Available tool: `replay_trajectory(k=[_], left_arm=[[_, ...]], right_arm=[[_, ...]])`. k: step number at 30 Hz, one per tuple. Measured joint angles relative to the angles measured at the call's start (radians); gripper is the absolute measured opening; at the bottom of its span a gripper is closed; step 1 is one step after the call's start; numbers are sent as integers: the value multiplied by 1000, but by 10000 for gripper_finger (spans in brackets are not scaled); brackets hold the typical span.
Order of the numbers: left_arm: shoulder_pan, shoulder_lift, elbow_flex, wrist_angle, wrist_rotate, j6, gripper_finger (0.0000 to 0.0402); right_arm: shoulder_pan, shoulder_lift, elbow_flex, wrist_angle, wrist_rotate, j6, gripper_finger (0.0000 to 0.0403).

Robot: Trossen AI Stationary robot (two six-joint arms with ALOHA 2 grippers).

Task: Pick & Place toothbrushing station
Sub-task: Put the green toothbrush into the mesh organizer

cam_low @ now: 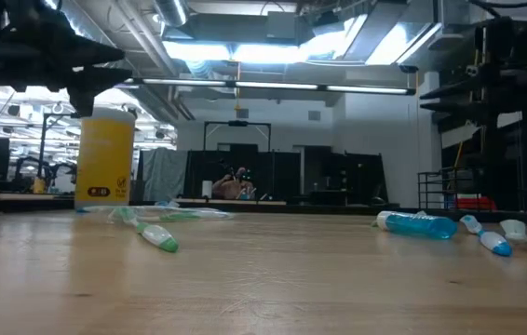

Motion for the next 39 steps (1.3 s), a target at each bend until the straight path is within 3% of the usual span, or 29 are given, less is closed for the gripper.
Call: replay_trajectory(k=[5, 9, 15, 19, 27, 31, 39], left_arm=[[0, 0, 0, -2, -183, -33, 171], [-1, 0, 0, 16, -212, -245, 171], [-1, 6, 0, 228, -2, -278, 171], [-1, 6, 0, 460, 95, -282, 171], [-1, 6, 0, 784, 95, -203, 171], [-1, 6, 0, 805, 93, -196, 171], [-1, 7, 0, 796, -4, -153, 171]], right_arm=[[0, 0, 0, 91, -20, -42, 50], [0, 0, 0, 353, -134, -170, 50], [0, 0, 0, 923, -409, -516, 50], [0, 0, 0, 1053, -564, -666, 50], [0, 1, 0, 1037, -575, -770, 50], [0, 1, 0, 1043, -569, -804, 50], [0, 1, 0, 1077, -431, -788, 50]])
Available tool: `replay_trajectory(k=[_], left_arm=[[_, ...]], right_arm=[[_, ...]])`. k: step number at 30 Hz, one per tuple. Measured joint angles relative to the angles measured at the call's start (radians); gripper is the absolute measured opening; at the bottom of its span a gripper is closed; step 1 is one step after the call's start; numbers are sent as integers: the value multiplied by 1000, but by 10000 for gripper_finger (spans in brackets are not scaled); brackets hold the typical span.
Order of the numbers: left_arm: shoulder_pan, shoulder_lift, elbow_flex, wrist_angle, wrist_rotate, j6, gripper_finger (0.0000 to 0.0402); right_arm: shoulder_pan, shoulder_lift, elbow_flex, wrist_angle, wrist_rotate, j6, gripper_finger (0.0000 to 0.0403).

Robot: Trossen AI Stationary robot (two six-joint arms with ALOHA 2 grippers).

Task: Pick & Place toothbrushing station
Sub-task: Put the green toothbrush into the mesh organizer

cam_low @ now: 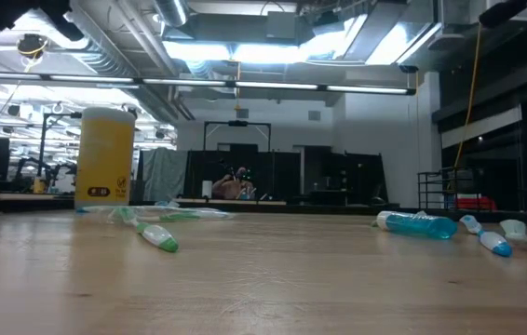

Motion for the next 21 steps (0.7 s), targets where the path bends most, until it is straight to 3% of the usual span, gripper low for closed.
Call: replay_trajectory(k=[3, 6, 10, 15, 18, 21], left_arm=[[0, 0, 0, 0, -44, 0, 171], [0, 0, 0, 0, -65, -27, 171], [0, 0, 0, -3, -216, -22, 171], [0, 0, 0, -14, -252, 12, 171], [0, 0, 0, -45, -379, -21, 171], [0, 0, 0, -57, -434, -29, 171]], right_arm=[[0, 0, 0, 9, 87, 56, 50], [0, 0, 0, 12, 105, 60, 50], [0, 0, 0, 9, 112, 6, 50], [0, 0, 2, 12, 205, -43, 50], [0, 0, 20, 13, 239, -33, 50], [0, 0, 38, 13, 237, 0, 50]])
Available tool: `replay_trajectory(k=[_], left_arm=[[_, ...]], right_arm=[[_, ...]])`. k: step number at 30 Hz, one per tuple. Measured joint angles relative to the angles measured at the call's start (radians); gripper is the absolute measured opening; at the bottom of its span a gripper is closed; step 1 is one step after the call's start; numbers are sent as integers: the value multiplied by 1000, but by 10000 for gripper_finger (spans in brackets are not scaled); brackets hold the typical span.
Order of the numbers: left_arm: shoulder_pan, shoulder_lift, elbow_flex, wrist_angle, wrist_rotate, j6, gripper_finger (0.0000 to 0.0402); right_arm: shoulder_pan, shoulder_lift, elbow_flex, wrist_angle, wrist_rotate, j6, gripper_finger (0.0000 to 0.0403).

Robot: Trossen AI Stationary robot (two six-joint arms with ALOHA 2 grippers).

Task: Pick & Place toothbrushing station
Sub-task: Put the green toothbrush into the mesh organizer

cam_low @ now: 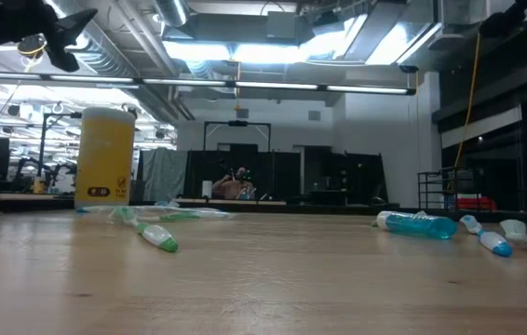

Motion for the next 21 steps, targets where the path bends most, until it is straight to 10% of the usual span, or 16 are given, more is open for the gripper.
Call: replay_trajectory(k=[21], left_arm=[[7, 0, 0, -16, 74, -79, 171]], right_arm=[[0, 64, 18, -62, 32, 40, 50]])
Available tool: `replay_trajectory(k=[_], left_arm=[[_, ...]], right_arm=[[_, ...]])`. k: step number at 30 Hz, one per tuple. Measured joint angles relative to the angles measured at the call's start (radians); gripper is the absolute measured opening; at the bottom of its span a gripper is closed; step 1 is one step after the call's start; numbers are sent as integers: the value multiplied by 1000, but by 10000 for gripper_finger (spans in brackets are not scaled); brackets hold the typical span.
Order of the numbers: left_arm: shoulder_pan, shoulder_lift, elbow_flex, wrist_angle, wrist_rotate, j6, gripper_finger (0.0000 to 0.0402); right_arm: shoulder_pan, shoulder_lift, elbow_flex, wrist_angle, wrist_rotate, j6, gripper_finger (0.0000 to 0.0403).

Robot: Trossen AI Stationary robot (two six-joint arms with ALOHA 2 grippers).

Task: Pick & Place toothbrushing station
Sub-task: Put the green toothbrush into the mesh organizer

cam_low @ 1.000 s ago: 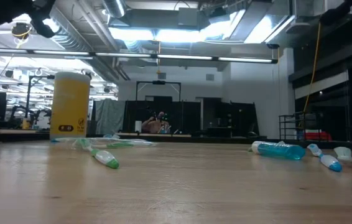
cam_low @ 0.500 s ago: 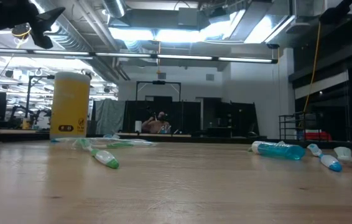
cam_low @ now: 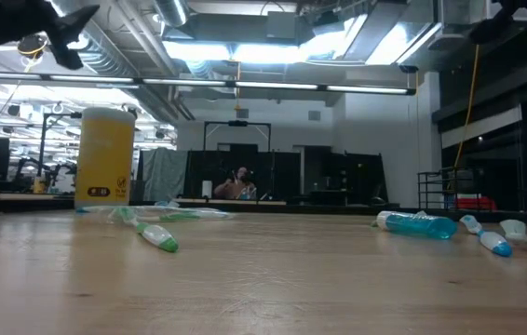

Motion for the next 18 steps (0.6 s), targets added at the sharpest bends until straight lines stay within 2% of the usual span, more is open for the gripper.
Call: replay_trajectory(k=[5, 9, 10, 14, 18], left_arm=[[-1, 2, 1, 20, 91, -25, 171], [-1, 16, 43, 30, 334, 3, 169], [-1, 28, 62, 29, 363, -10, 168], [-1, 136, 200, 22, 453, 2, 167], [-1, 318, 442, -104, 602, 128, 162]], right_arm=[[0, 51, 80, 1, -169, 24, 50], [0, 138, 259, -41, -334, -7, 50], [0, 166, 320, -82, -377, -21, 50], [0, 308, 634, -409, -557, -66, 50], [0, 461, 998, -863, -581, -107, 50]])
